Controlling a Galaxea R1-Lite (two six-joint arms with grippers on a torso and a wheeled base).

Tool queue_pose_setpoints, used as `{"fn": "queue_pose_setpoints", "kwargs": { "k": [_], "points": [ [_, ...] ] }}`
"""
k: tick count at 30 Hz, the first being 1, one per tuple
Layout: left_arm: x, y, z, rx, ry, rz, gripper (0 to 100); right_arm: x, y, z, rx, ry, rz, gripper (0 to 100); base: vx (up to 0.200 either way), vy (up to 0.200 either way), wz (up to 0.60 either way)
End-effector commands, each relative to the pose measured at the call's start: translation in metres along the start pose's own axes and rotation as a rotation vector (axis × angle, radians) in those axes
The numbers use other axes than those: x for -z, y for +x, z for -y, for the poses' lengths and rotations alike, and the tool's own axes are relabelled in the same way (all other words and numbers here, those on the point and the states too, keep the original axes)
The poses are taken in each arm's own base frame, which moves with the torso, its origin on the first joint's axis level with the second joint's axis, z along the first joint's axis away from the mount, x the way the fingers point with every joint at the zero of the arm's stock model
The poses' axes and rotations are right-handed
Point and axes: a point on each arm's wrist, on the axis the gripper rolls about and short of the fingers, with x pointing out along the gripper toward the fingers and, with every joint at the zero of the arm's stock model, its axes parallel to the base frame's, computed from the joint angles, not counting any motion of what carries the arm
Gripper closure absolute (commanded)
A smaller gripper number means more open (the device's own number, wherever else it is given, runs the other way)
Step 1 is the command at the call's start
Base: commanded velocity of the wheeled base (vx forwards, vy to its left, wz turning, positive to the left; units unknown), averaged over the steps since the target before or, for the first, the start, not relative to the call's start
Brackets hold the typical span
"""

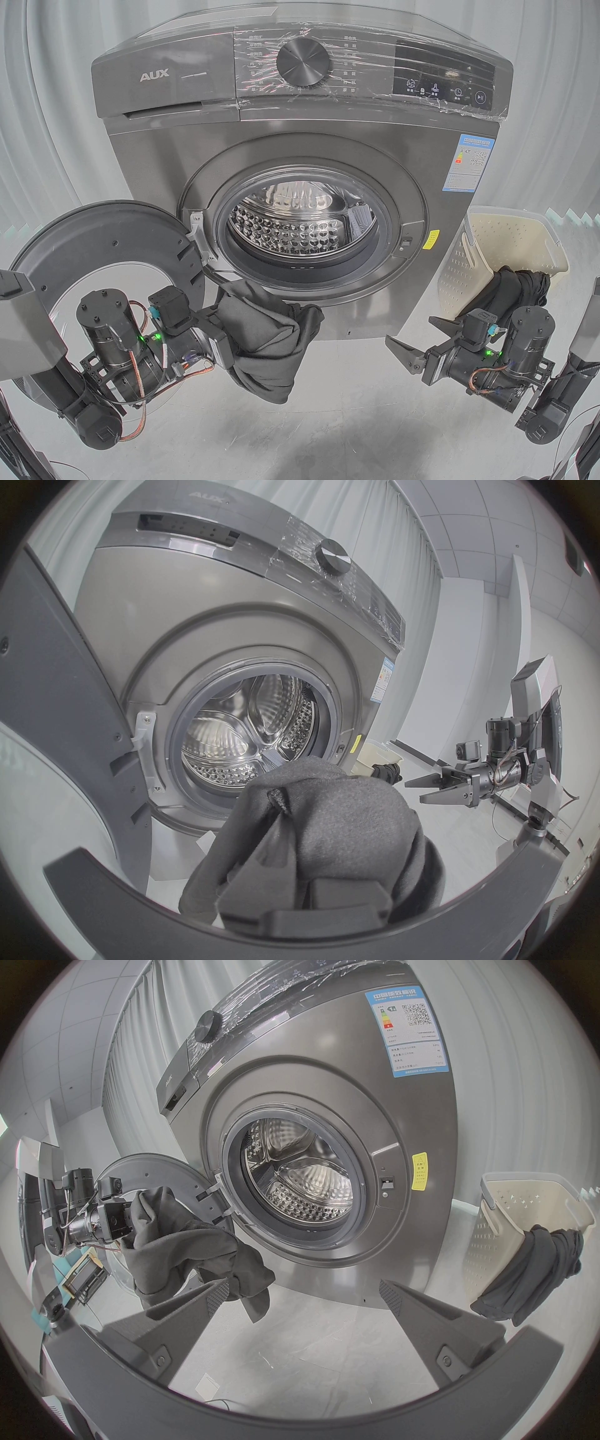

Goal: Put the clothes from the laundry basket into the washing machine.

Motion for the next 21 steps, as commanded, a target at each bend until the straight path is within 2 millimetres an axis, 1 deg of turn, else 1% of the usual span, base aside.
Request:
{"fn": "queue_pose_setpoints", "kwargs": {
  "k": [1, 4, 9, 16, 21],
  "points": [
    [0.003, 0.0, 0.003, 0.011, -0.002, -0.014, 100, 0.002, 0.0, -0.003, -0.011, -0.003, -0.009, 0, 0.0, 0.0, 0.0],
    [0.006, 0.0, 0.007, 0.025, -0.003, -0.024, 100, 0.003, 0.0, -0.007, -0.023, -0.005, -0.011, 0, 0.0, 0.0, 0.0],
    [0.008, 0.002, 0.01, 0.037, -0.002, -0.031, 100, 0.004, -0.001, -0.01, -0.034, -0.008, -0.016, 0, 0.2, 0.0, 0.0],
    [0.009, 0.002, 0.014, 0.052, 0.005, -0.038, 100, 0.004, 0.0, -0.01, -0.034, -0.008, -0.016, 0, 0.0, 0.0, 0.0],
    [0.012, 0.003, 0.014, 0.051, 0.004, -0.047, 100, 0.004, 0.0, -0.01, -0.035, -0.008, -0.014, 0, 0.2, 0.0, 0.0]
  ]
}}
